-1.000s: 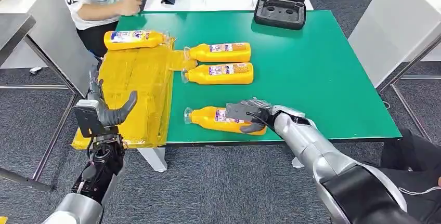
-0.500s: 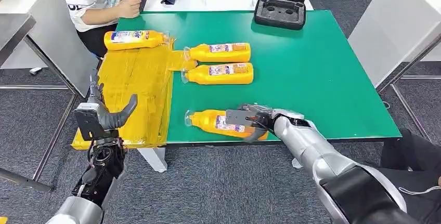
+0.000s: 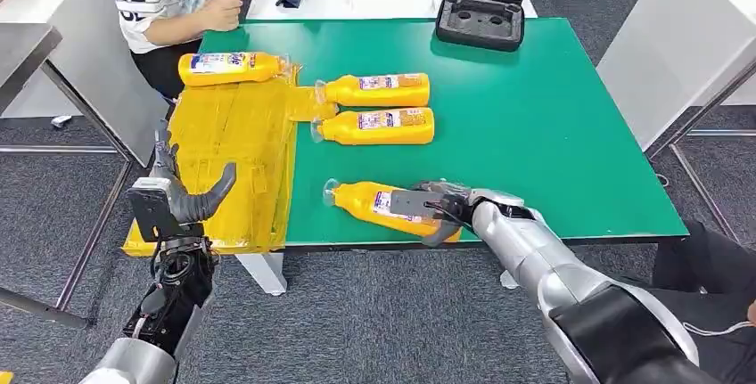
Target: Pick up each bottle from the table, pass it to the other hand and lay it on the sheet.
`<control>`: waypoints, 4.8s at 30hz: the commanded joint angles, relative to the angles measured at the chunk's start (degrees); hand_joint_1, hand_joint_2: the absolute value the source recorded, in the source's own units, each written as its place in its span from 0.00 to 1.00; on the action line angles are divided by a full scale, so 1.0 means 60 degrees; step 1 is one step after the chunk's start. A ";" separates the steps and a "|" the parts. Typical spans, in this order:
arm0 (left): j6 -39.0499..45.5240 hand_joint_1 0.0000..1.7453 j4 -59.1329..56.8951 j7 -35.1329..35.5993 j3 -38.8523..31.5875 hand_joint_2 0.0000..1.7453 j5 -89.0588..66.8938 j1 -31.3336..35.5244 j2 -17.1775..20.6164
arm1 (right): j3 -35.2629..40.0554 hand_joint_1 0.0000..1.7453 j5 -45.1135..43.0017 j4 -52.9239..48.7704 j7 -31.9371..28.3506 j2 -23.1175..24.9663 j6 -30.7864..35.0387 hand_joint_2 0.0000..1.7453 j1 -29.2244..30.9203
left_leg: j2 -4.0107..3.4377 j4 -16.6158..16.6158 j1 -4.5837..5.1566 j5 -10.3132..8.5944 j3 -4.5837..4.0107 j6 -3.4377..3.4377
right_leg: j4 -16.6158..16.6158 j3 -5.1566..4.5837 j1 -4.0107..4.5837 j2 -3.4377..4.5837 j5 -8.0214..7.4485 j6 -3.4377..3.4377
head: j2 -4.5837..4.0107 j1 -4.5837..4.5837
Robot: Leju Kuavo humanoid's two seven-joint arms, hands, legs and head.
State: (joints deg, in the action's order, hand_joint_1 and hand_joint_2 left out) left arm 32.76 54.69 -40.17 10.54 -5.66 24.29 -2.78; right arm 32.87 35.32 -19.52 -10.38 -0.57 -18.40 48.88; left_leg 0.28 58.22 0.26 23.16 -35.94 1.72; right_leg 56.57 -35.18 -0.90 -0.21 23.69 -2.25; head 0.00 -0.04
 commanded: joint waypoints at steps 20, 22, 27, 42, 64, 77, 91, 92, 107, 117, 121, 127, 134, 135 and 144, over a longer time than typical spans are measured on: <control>-0.0045 0.00 -0.0555 0.0029 -0.0188 1.00 0.0027 0.0060 -0.0015 | 0.0407 1.00 0.0035 0.0504 0.0058 -0.0031 0.0090 1.00 0.0061 | -0.0004 -0.0008 -0.0007 0.0009 0.0029 -0.0012 | -0.0010 0.0031 0.0007 0.0001 0.0008 0.0011 | 0.0000 0.0000; -0.0045 0.00 -0.0555 0.0029 -0.0188 1.00 0.0027 0.0060 -0.0015 | 0.0407 1.00 0.0035 0.0504 0.0058 -0.0031 0.0090 1.00 0.0061 | -0.0004 -0.0010 -0.0009 0.0014 0.0040 -0.0016 | -0.0013 0.0042 0.0010 0.0000 0.0012 0.0015 | 0.0000 0.0004; -0.0045 0.00 -0.0555 0.0029 -0.0188 1.00 0.0027 0.0060 -0.0015 | 0.0407 1.00 0.0035 0.0504 0.0058 -0.0031 0.0090 1.00 0.0061 | -0.0002 -0.0008 -0.0004 0.0006 0.0022 -0.0009 | -0.0009 0.0023 0.0005 0.0000 0.0006 0.0008 | 0.0000 0.0000; -0.0009 0.00 -0.0452 0.0029 -0.0211 1.00 0.0114 -0.0070 0.0050 | 0.0363 1.00 0.0001 0.0268 -0.0277 -0.0031 0.0850 1.00 0.0147 | -0.0004 -0.0007 -0.0013 0.0018 0.0045 -0.0019 | -0.0013 0.0048 0.0013 0.0001 0.0015 0.0017 | 0.0000 0.0000; -0.3932 0.00 0.2017 0.0671 -0.0803 1.00 0.2552 -0.1424 0.0035 | -0.2390 1.00 -0.2583 -0.3865 -0.3643 0.0729 0.4310 1.00 -0.1814 | -0.0005 -0.0002 -0.0025 0.0021 0.0022 -0.0022 | -0.0005 0.0027 0.0025 0.0010 0.0018 0.0022 | 0.0000 0.0000; -0.7273 0.00 0.1029 0.1473 0.0250 1.00 0.3504 -0.1046 0.0062 | -0.1853 1.00 -0.3122 -0.3610 -0.4936 0.1094 0.2615 1.00 -0.2713 | 0.0001 -0.0012 -0.0023 0.0022 0.0037 -0.0022 | -0.0013 0.0042 0.0023 0.0001 0.0022 0.0019 | 0.0000 0.0004; -0.7204 0.00 0.1125 0.1452 0.0286 1.00 0.3380 -0.1064 0.0054 | -0.1724 1.00 -0.3094 -0.3712 -0.4936 0.1102 0.2411 1.00 -0.2735 | 0.0002 -0.0006 -0.0021 0.0020 0.0016 -0.0022 | -0.0005 0.0018 0.0021 0.0000 0.0019 0.0018 | 0.0000 0.0000; -0.7217 0.00 0.1169 0.1456 0.0358 1.00 0.3314 -0.1074 0.0008 | -0.1706 1.00 -0.3197 -0.3772 -0.4936 0.1174 0.2242 1.00 -0.2836 | -0.0002 -0.0002 -0.0027 0.0032 0.0036 -0.0029 | -0.0006 0.0039 0.0027 0.0004 0.0027 0.0024 | 0.0000 0.0000; -0.6782 0.00 0.0653 0.1352 0.1231 1.00 0.2407 -0.0705 -0.0360 | -0.0254 1.00 -0.2722 -0.2438 -0.4936 0.1818 0.1389 1.00 -0.2492 | -0.0003 -0.0006 -0.0020 0.0017 0.0008 -0.0019 | -0.0008 0.0011 0.0020 0.0005 0.0012 0.0014 | 0.0000 0.0004; -0.7014 0.00 0.0471 0.1273 0.1387 1.00 0.2358 -0.0630 -0.0434 | -0.0077 1.00 -0.2874 -0.2387 -0.4936 0.1819 0.1461 1.00 -0.2591 | 0.0005 -0.0005 -0.0024 0.0022 0.0018 -0.0023 | -0.0008 0.0022 0.0024 -0.0002 0.0020 0.0018 | 0.0000 0.0000; -0.7412 0.00 0.0271 0.1351 0.1308 1.00 0.2553 -0.0635 -0.0384 | -0.0201 1.00 -0.2961 -0.2482 -0.4936 0.1714 0.1414 1.00 -0.2576 | 0.0003 -0.0004 -0.0026 0.0025 0.0025 -0.0026 | -0.0008 0.0029 0.0026 -0.0001 0.0021 0.0021 | 0.0000 0.0000; -0.7792 0.00 0.0206 0.1182 0.1346 1.00 0.2452 -0.0609 -0.0365 | -0.0297 1.00 -0.3197 -0.2845 -0.4936 0.1547 0.1411 1.00 -0.2662 | 0.0006 -0.0004 -0.0024 0.0025 0.0025 -0.0026 | -0.0008 0.0030 0.0024 -0.0005 0.0022 0.0020 | 0.0000 0.0000; -0.7960 0.00 0.0073 0.0907 0.1414 1.00 0.2202 -0.0528 -0.0402 | -0.0378 1.00 -0.3419 -0.3080 -0.4936 0.1425 0.1241 1.00 -0.2684 | 0.0004 -0.0005 -0.0024 0.0024 0.0021 -0.0024 | -0.0009 0.0025 0.0024 -0.0003 0.0021 0.0019 | 0.0000 0.0000; -0.7946 0.00 0.0101 0.0886 0.1447 1.00 0.2114 -0.0528 -0.0398 | -0.0369 1.00 -0.3425 -0.3071 -0.4936 0.1422 0.1227 1.00 -0.2668 | 0.0009 -0.0006 -0.0022 0.0019 0.0012 -0.0022 | -0.0009 0.0017 0.0022 -0.0007 0.0017 0.0016 | 0.0000 0.0000; -0.7780 0.00 0.0048 0.0945 0.1498 1.00 0.1789 -0.0533 -0.0431 | -0.0085 1.00 -0.3209 -0.2809 -0.4936 0.1513 0.1161 1.00 -0.2695 | 0.0002 -0.0007 -0.0019 0.0017 0.0010 -0.0021 | -0.0009 0.0012 0.0020 0.0000 0.0015 0.0016 | 0.0000 0.0000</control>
State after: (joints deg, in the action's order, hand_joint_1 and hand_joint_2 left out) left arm -14.45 59.30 -34.73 17.64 5.90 18.51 -5.46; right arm 28.94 15.28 -38.25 -39.89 9.49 -11.30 31.29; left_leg 0.25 58.20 0.18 23.21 -36.05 1.68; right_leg 56.55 -35.31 -0.82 -0.16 23.71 -2.23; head 0.00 -0.04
